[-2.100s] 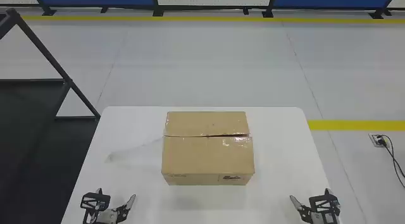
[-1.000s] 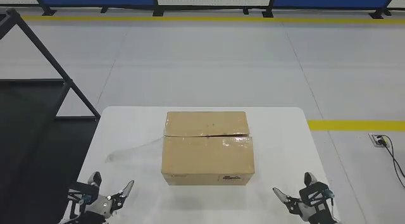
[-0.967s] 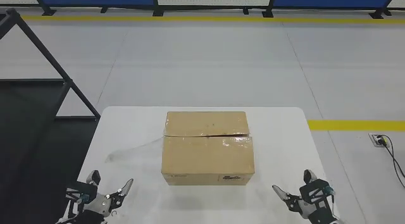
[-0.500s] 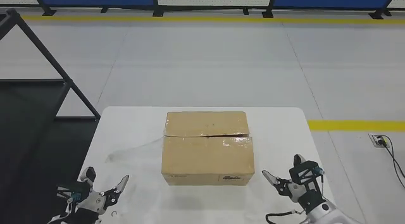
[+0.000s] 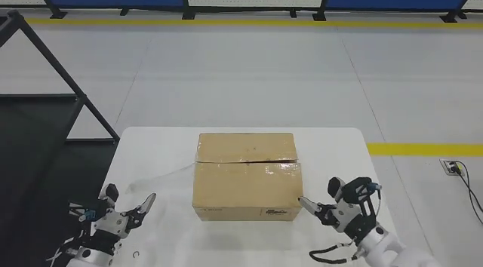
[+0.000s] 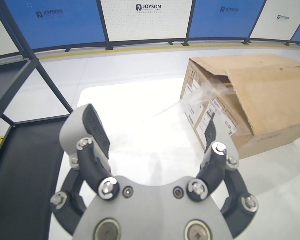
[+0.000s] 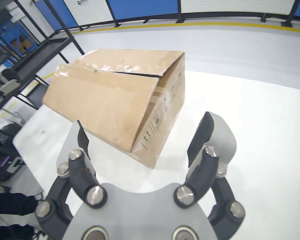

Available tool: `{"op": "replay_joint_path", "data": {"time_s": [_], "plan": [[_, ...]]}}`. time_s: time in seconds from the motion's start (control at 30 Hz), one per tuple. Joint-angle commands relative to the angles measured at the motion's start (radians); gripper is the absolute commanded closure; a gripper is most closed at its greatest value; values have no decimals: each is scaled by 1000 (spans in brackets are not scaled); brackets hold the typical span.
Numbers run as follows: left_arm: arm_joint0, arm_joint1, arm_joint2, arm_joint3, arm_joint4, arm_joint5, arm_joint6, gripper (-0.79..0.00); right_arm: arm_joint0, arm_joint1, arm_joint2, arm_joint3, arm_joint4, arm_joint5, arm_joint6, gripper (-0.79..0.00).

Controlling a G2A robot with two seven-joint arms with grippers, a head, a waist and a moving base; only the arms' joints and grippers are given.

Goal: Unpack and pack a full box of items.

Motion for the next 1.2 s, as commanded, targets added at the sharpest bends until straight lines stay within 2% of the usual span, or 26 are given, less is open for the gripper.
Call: {"op": "replay_joint_path", "data": {"time_s": [0.0,0.1,0.47,0.6,0.8,1.17], "plan": [[-20,-1,12,6,-3,-2,-14,-785,46,0,6,22,131,-15,54,-785],[-35,-1,22,11,-4,-11,-36,-785,102,1,13,62,267,-11,123,-785],[-35,-1,22,11,-4,-11,-36,-785,115,3,15,69,273,-14,147,-785],[-80,-3,40,30,-54,1,-94,-785,134,-1,-19,110,320,-10,142,-785],[-132,-1,38,43,-108,-35,-158,-785,242,-4,-58,259,450,-59,189,-785],[-136,-1,36,52,-99,-8,-171,-785,405,-3,-94,510,751,-216,374,-785]]}}
